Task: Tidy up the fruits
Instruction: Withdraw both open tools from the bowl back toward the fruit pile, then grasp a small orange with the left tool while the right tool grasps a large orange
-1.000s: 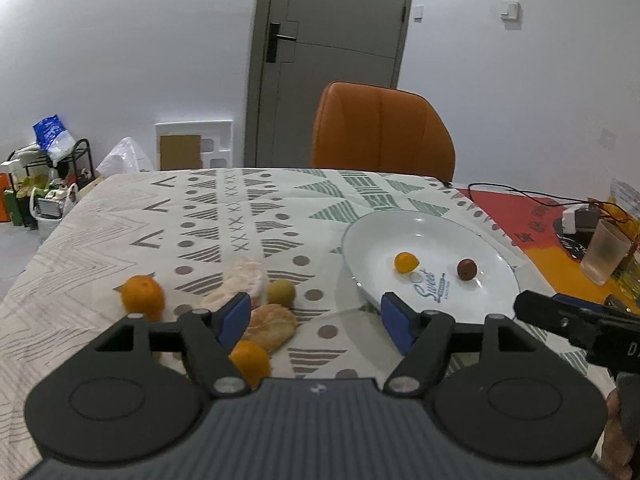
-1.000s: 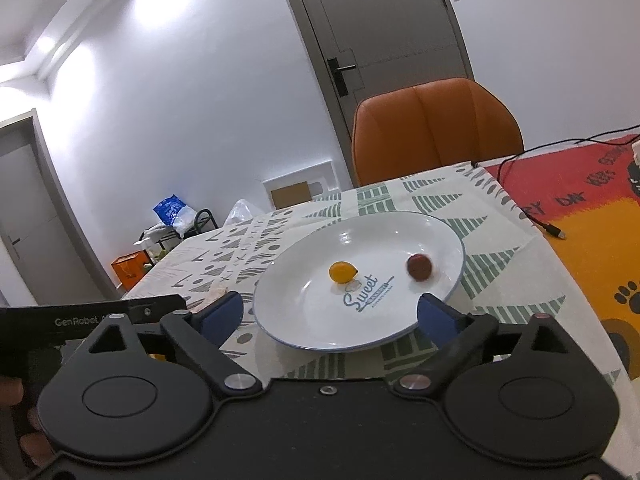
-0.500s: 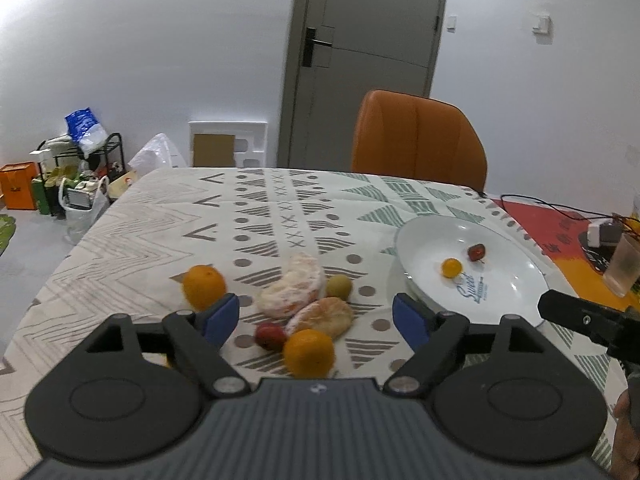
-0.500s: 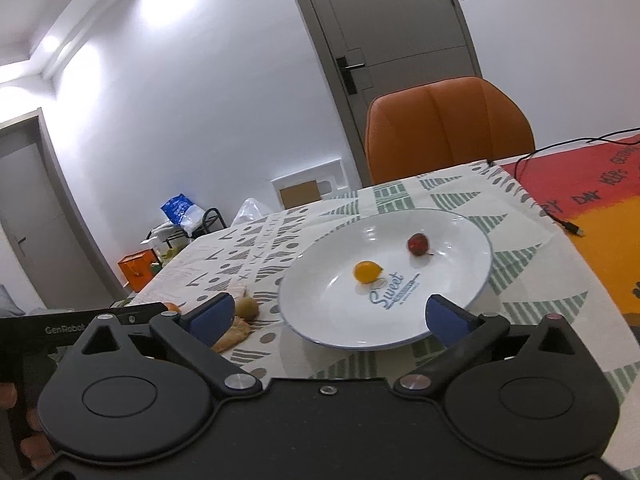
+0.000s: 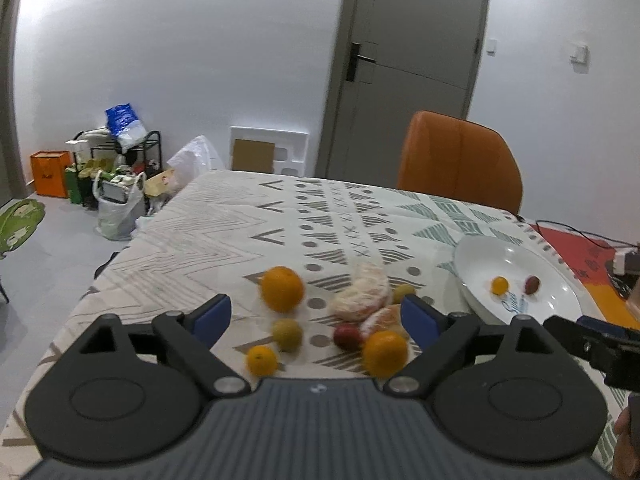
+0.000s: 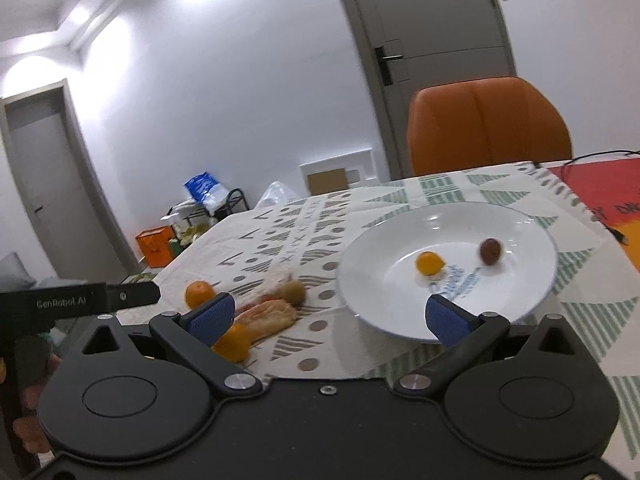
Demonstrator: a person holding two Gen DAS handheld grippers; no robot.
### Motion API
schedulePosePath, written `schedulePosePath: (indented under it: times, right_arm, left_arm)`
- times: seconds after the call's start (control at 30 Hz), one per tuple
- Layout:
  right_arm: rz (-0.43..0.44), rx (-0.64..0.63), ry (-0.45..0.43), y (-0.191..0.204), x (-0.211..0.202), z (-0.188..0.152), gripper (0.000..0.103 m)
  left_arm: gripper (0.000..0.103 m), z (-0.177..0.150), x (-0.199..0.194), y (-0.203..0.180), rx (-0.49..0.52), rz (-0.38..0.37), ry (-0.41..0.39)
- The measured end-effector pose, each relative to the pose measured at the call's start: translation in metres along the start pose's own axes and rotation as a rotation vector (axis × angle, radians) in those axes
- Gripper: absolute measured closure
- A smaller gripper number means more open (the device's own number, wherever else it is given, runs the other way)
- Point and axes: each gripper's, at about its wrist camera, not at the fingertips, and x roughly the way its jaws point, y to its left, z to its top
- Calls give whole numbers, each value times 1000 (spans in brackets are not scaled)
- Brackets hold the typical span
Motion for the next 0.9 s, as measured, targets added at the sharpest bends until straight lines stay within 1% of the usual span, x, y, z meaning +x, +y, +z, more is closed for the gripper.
schedulePosePath:
  times: [0.17,0.43,0.57,0.73,0.9]
  right_arm:
    - [52,-9,16,10,8,-1,0]
    - [92,-53,47,27,19,-4,0]
    - [100,-72,59,33,25,-6,3]
    - [106,-77,86,37,34,-8,16]
    - [124,-86,119,43,45,-12,25]
  left_arm:
    - [12,-3,-1,18,-35,13,6]
    - [13,-10,2,32,-52,18,15]
    - [13,-14,9,37,-65,13,30]
    - [15,-18,16,44,-74,8,43]
    - [16,-21,21,46,-78,-3,51]
